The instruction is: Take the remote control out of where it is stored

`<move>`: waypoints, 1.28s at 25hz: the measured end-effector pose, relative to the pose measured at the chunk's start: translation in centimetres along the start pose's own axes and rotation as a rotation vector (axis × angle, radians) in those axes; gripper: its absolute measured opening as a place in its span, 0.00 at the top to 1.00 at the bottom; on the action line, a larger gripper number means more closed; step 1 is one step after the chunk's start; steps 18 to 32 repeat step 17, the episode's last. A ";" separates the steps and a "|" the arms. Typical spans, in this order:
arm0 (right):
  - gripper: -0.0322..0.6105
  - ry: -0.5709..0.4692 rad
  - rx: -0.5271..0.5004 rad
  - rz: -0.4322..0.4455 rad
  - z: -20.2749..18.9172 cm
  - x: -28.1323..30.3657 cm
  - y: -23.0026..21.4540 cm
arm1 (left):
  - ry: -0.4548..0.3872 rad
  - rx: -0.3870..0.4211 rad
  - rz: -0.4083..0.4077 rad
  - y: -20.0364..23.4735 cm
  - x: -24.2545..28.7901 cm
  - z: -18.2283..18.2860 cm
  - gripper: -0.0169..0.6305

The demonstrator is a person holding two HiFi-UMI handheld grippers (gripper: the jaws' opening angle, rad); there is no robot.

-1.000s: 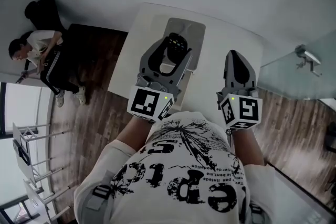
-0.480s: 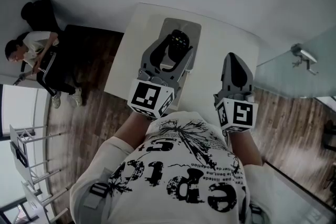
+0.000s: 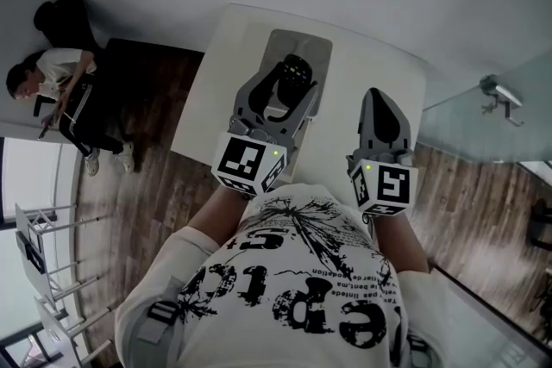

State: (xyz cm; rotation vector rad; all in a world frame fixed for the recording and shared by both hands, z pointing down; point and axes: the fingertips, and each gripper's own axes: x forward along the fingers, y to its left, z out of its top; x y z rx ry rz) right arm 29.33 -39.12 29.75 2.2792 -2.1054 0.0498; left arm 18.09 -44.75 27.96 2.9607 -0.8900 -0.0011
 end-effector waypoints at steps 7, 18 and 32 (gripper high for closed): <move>0.95 0.010 0.001 -0.003 -0.3 0.3 -0.4 | 0.014 -0.006 0.014 0.1 0.2 -0.4 0.56; 0.95 0.010 -0.003 0.000 -0.3 0.9 -0.3 | 0.015 -0.030 0.009 0.6 0.6 -0.5 0.56; 0.95 0.010 -0.003 0.000 -0.3 0.9 -0.3 | 0.015 -0.030 0.009 0.6 0.6 -0.5 0.56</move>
